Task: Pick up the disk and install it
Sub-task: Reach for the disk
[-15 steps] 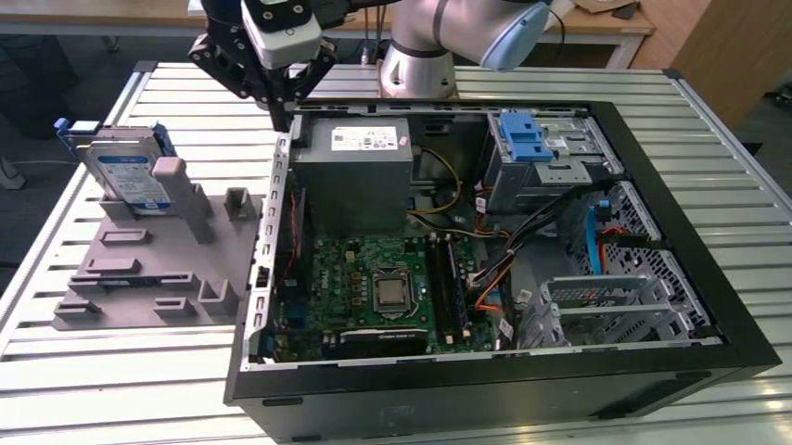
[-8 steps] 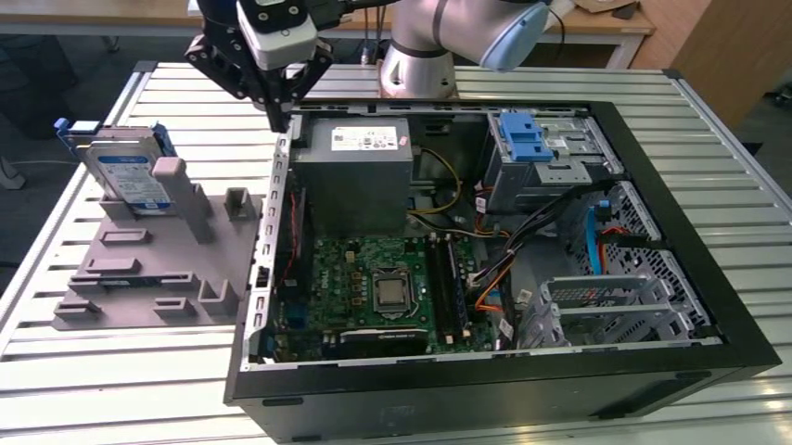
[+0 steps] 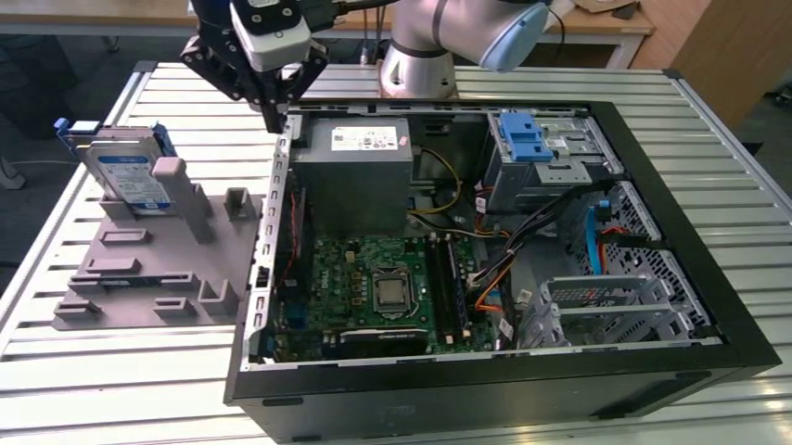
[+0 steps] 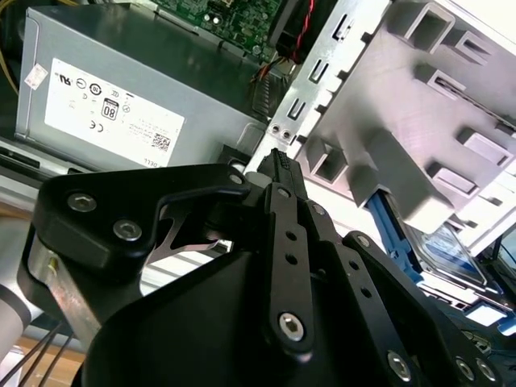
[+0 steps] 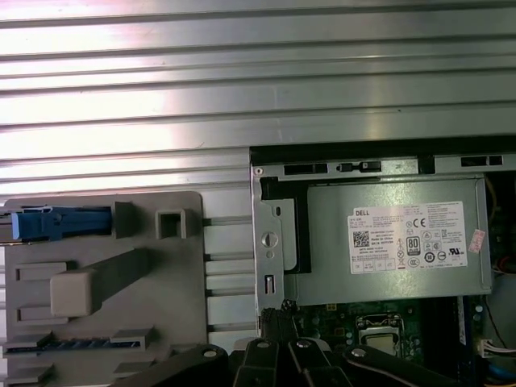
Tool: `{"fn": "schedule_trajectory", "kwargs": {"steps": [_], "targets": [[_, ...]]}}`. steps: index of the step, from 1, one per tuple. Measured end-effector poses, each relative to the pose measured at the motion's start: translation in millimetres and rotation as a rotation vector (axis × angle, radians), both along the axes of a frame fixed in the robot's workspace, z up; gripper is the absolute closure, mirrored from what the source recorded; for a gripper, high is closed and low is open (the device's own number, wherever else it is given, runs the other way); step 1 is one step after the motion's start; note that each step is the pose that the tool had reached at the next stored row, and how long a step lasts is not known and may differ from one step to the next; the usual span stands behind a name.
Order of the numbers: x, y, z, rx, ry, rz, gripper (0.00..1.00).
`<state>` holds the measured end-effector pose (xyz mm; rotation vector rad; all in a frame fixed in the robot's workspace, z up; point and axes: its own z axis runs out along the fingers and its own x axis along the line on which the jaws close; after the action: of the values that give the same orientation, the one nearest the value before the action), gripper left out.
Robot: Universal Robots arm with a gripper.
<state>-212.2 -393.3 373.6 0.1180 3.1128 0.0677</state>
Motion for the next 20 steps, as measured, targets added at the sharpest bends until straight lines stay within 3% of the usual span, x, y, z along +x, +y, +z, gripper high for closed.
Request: {"fn": "schedule_trajectory", "kwargs": {"steps": [20], "targets": [[-12.2,0.0,-3.6,0.0000,0.0000,0.000,0.89]]}}
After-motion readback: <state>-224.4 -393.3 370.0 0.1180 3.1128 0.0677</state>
